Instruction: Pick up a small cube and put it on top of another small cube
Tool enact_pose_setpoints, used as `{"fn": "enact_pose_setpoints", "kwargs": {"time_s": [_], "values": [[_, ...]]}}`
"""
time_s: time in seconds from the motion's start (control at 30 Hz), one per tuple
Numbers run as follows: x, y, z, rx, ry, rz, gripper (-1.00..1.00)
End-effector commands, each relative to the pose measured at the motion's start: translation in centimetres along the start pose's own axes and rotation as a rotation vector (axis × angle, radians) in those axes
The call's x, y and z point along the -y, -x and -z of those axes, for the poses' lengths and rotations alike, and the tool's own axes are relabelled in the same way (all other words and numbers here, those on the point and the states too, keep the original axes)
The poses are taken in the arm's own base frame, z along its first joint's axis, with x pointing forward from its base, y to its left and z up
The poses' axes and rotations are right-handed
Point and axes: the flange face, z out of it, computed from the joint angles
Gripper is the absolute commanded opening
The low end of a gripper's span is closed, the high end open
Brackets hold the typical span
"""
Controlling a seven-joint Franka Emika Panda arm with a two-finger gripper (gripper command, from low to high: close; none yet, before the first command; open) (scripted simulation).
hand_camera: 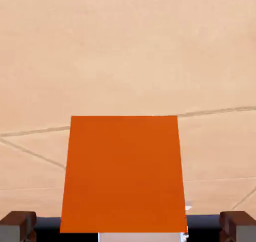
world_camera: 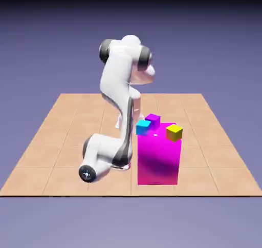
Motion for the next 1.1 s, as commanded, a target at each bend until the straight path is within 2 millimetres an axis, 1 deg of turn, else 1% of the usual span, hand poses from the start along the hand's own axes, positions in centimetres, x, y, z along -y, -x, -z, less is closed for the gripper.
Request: {"fn": "enact_pose_setpoints", "kwargs": {"time_s": [0.0,0.03,0.07,0.17,0.23,0.3,0.33,0.4,0.43,0.53,0.67,0.77,0.8,0.93,1.07], "values": [[0.0,0.0,-0.1,0.000,0.000,0.000,0.00],[0.0,0.0,-0.1,0.000,0.000,0.000,-1.00],[0.0,0.0,-0.1,0.000,0.000,0.000,-1.00],[-0.7,0.5,3.3,0.003,0.001,-0.003,-1.00],[-1.2,1.2,5.6,0.001,0.000,-0.001,-1.00],[-1.3,1.3,5.7,0.001,0.000,0.000,-1.00],[-2.2,2.3,8.6,-0.036,-0.069,0.045,-1.00],[-4.6,4.8,14.1,-0.119,-0.202,0.139,-1.00],[-4.7,6.7,15.0,-0.158,-0.195,0.196,-1.00],[-4.9,12.9,17.0,-0.280,-0.142,0.362,-1.00],[-6.0,21.3,18.7,-0.453,-0.055,0.568,-1.00],[-7.3,27.7,19.4,-0.589,0.024,0.709,-1.00],[-7.5,29.5,19.0,-0.628,0.067,0.743,-1.00],[-6.2,35.3,15.1,-0.754,0.326,0.820,-1.00],[-5.6,40.8,10.9,-0.902,0.594,0.860,-1.00]]}}
